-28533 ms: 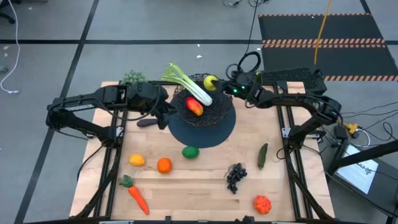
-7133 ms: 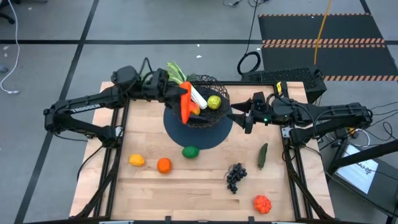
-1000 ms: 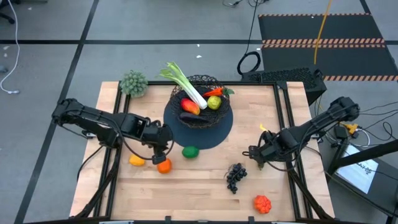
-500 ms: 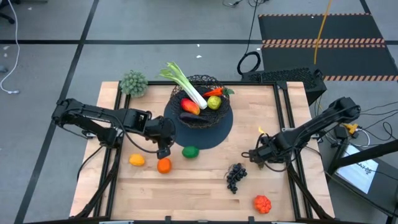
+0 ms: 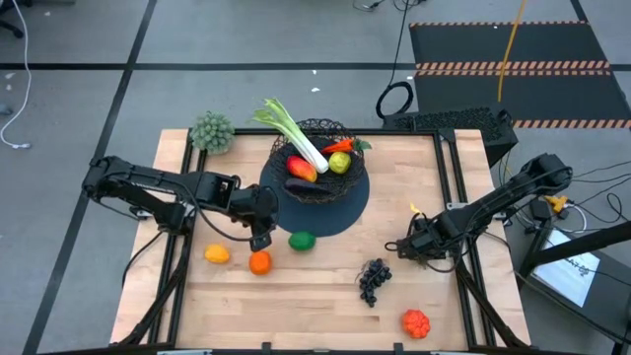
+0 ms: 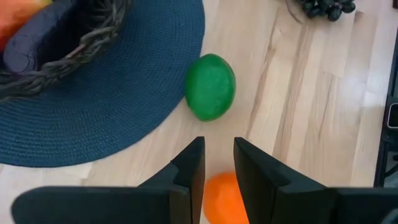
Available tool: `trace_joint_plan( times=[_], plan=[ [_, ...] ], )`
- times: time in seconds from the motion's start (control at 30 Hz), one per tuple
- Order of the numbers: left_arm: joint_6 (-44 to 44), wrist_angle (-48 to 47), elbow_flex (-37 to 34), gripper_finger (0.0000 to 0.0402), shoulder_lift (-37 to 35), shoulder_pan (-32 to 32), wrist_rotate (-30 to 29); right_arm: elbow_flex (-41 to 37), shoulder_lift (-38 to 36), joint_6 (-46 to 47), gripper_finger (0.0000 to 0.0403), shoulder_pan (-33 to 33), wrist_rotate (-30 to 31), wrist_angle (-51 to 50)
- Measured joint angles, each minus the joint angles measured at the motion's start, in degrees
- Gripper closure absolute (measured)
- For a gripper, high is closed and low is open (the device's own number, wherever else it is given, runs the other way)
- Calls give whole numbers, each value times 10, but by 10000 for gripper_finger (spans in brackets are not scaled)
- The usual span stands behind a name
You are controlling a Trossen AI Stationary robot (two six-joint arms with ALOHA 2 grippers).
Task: Build produce basket
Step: Put the green chili pepper into the wire basket
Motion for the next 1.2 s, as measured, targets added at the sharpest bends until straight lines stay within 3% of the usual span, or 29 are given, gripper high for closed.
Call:
trace_joint_plan(
  times=[0.33,0.57,0.8,1.03,1.2],
  plan=[
    [17,0,0,316,0,27,-5,0,-2,-1,263,0,51,137],
    [27,0,0,316,0,36,-4,7,-2,-8,270,0,83,217],
    [46,-1,0,316,0,36,1,62,-2,-11,270,-1,154,216],
    [50,-1,0,316,0,36,2,142,-2,-18,271,-3,292,203],
    [65,-1,0,316,0,36,13,222,-2,-102,271,-25,387,201]
  ],
)
